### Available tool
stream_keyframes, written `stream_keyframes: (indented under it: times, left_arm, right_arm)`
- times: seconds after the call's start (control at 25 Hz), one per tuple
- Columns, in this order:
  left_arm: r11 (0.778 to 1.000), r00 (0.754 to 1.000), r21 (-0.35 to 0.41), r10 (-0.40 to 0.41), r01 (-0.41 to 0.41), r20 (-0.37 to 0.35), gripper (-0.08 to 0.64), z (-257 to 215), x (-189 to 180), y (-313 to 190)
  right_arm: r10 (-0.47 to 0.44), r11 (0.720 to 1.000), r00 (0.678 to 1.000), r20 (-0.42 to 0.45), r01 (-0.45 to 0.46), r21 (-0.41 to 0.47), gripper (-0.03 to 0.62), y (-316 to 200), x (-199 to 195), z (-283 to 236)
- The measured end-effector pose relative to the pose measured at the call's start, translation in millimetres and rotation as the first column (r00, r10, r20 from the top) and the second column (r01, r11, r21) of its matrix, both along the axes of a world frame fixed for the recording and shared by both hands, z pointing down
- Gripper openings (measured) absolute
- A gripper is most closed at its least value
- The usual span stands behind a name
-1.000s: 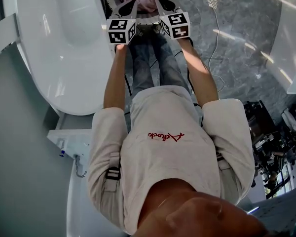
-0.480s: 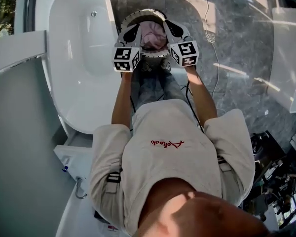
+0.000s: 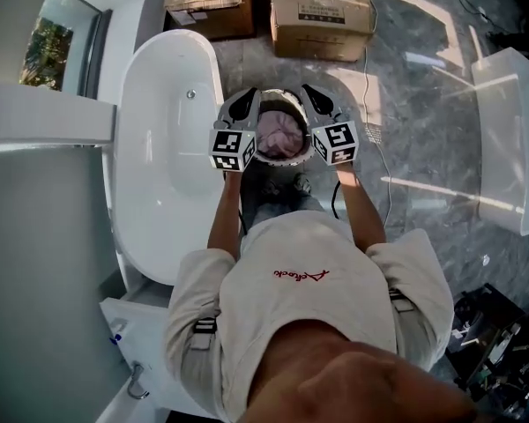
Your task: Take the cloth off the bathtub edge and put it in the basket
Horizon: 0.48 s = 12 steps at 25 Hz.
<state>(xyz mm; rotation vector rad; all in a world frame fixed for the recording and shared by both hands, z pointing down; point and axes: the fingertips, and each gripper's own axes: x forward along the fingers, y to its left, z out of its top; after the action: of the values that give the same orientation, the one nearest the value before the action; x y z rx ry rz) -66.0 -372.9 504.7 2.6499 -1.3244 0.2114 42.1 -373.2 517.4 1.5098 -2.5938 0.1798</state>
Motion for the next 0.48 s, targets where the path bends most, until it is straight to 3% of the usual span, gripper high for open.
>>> stream_keyframes:
  times: [0.48]
  left_arm:
    - [0.998, 0.997, 0.046, -0.041, 0.044, -0.061, 0.0, -44.9, -19.6, 9.9]
  right_arm:
    - [0.004, 0.997, 1.0, 0.006, -0.005, 0.075, 0.005, 10.5, -7.6, -55.0]
